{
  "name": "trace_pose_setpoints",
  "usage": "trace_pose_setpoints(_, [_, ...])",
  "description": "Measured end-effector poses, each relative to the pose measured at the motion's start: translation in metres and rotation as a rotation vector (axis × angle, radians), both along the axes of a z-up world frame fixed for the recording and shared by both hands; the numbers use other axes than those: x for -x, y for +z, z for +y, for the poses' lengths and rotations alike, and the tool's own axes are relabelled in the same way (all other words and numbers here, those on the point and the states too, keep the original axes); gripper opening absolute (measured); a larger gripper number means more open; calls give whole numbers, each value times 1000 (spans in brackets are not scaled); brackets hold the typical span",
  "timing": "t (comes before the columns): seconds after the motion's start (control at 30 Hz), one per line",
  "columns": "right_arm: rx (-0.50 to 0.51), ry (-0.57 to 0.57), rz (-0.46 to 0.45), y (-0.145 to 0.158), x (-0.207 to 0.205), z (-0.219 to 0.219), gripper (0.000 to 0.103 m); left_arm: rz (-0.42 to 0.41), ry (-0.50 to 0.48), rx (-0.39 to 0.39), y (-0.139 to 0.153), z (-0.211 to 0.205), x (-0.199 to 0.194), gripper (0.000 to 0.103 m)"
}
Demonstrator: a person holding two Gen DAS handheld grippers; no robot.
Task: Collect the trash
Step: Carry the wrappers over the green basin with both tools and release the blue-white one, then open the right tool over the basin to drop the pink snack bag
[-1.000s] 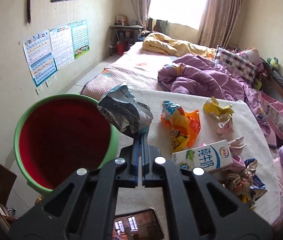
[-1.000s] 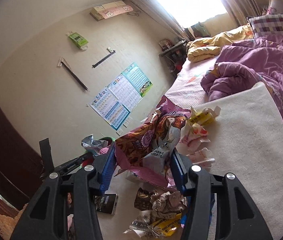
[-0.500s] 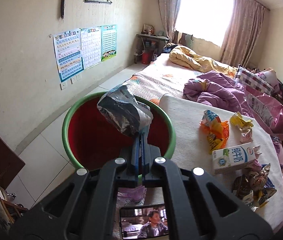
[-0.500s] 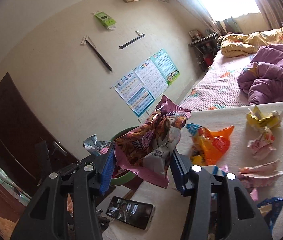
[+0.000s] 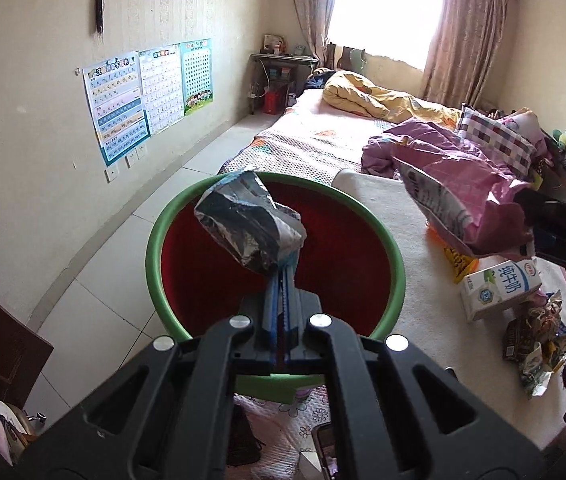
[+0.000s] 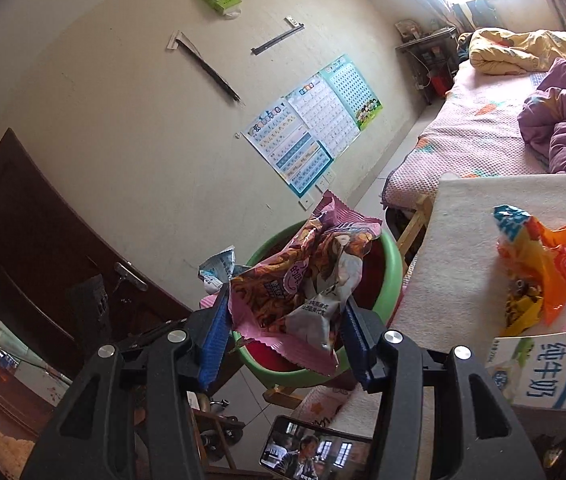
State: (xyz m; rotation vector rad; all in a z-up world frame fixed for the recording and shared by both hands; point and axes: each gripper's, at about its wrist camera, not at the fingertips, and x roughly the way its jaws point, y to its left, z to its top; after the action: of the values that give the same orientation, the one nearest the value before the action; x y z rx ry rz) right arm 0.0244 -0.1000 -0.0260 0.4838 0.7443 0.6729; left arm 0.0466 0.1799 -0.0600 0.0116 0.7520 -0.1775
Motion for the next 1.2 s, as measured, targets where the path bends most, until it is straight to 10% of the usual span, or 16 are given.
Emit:
trace_pose_setpoints(0.6, [21,0,52,-8,-22,37,59,45,-48,-12,-21,15,-24,2])
trace_pose_setpoints(0.73, [-15,-52,35,1,-16,20,64,30,-27,-9,-23,14,-22,32])
trace_pose_setpoints(1.2, [78,-135,-39,32,18,-52,69,-63,11,11,-3,-4,-5,47])
